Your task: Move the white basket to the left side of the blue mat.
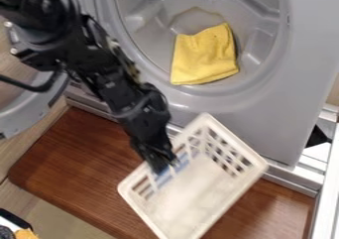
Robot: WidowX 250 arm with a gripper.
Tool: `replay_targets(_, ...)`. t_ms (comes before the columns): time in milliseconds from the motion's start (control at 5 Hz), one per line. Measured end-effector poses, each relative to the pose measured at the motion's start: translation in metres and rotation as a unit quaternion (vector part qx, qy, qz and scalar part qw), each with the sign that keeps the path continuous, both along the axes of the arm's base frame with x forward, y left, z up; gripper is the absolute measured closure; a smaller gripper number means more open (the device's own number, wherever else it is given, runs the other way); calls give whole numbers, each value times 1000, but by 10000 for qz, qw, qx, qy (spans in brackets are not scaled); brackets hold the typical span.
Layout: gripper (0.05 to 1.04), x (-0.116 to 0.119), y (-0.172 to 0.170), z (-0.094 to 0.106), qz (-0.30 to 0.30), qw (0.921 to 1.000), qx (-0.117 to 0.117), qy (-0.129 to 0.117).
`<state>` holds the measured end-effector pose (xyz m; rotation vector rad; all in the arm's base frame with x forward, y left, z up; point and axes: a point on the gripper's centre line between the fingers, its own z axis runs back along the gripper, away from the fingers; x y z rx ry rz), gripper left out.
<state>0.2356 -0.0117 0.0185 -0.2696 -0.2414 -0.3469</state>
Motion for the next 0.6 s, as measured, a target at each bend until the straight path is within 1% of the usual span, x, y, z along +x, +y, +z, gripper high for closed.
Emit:
replay_targets(200, 993, 8, 24, 3, 278, 9996, 28, -14)
replay_targets(600, 993, 8, 64, -3, 693, 9973, 141, 213)
